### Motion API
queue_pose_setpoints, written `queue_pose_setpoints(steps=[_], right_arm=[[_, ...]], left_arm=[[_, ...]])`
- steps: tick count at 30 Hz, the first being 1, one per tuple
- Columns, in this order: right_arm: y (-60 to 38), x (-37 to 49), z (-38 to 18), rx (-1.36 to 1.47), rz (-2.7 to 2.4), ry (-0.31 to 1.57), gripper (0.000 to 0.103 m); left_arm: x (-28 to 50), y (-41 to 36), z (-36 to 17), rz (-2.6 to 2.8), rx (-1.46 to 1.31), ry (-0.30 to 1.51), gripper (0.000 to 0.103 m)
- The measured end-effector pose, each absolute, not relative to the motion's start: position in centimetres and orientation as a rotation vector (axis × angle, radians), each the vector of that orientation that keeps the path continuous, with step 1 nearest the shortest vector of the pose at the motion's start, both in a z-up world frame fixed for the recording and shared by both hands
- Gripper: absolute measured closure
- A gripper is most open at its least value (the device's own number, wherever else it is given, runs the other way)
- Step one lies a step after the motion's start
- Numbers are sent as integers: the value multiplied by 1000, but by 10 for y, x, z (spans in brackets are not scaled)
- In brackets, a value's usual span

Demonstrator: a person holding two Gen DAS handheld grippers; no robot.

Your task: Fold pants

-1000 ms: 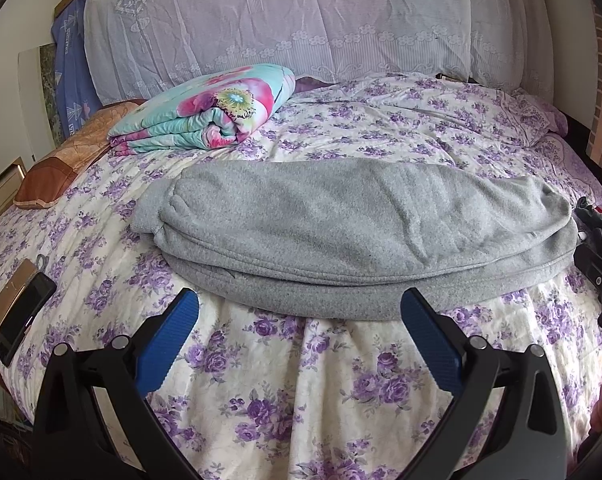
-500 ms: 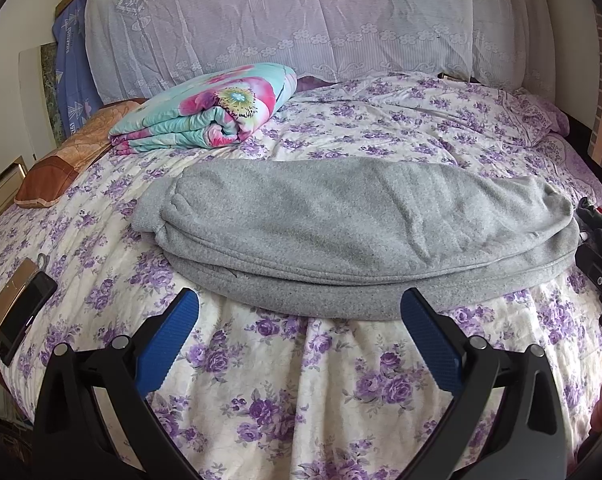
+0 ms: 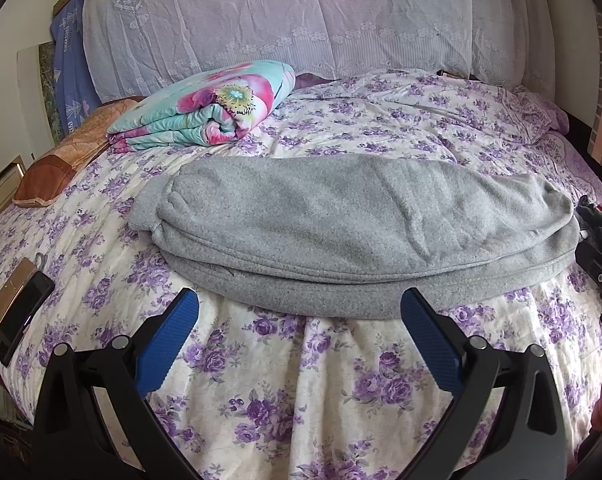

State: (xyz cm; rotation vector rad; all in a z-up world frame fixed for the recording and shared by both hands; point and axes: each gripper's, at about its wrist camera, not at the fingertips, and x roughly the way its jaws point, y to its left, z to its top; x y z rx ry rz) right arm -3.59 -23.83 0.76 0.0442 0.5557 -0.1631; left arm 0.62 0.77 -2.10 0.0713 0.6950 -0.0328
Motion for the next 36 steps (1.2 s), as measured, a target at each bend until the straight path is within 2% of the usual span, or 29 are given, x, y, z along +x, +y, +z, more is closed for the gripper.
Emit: queue_pose_setpoints(steps=[18, 30, 36], right_arm=[[-243, -32, 1, 50, -169, 570, 3], [-275, -3, -20, 156, -117, 653, 3], [-291, 27, -28, 186, -64, 720, 3]], left_arm=[[16, 7, -24, -26, 76, 723, 4], [52, 23, -64, -6, 83, 773, 4], [76, 43, -95, -70, 3, 914, 4]])
